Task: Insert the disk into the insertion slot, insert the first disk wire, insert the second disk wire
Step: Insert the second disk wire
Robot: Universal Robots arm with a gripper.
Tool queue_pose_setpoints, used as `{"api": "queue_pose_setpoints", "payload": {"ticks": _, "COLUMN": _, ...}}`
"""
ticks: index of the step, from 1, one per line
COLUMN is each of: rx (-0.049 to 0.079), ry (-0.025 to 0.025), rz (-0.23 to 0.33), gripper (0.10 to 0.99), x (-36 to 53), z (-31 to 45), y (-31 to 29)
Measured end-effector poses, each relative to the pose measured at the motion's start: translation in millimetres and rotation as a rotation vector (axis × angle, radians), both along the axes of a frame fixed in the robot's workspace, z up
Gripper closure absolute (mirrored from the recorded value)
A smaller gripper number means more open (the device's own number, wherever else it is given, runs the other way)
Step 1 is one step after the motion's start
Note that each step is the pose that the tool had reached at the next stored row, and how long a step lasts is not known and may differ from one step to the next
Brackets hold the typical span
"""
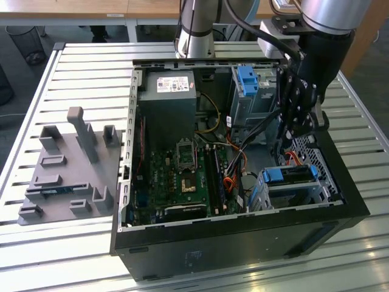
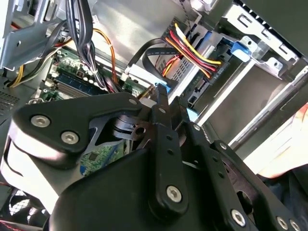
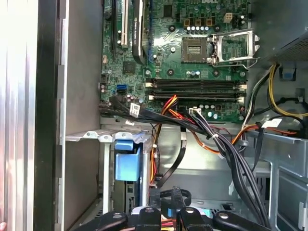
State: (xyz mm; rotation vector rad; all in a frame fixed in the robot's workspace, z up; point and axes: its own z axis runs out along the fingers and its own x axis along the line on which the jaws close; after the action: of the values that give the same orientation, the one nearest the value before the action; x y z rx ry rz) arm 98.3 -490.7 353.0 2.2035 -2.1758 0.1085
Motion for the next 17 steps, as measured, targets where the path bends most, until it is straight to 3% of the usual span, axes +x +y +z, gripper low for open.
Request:
{"api": "queue_pose_setpoints", "payload": {"ticks": 5, "rx": -0.008, "ry": 0.0000, "rz": -0.007, "gripper": 0.851, "x": 0.3, "z": -3.1, "y": 2.6}}
{"api": "queue_pose_setpoints", "payload": {"ticks": 17, "rx": -0.062, "ry": -0.0002, "rz": -0.031, "gripper": 0.851, "x": 2.1, "z": -11.3, "y": 4.7}}
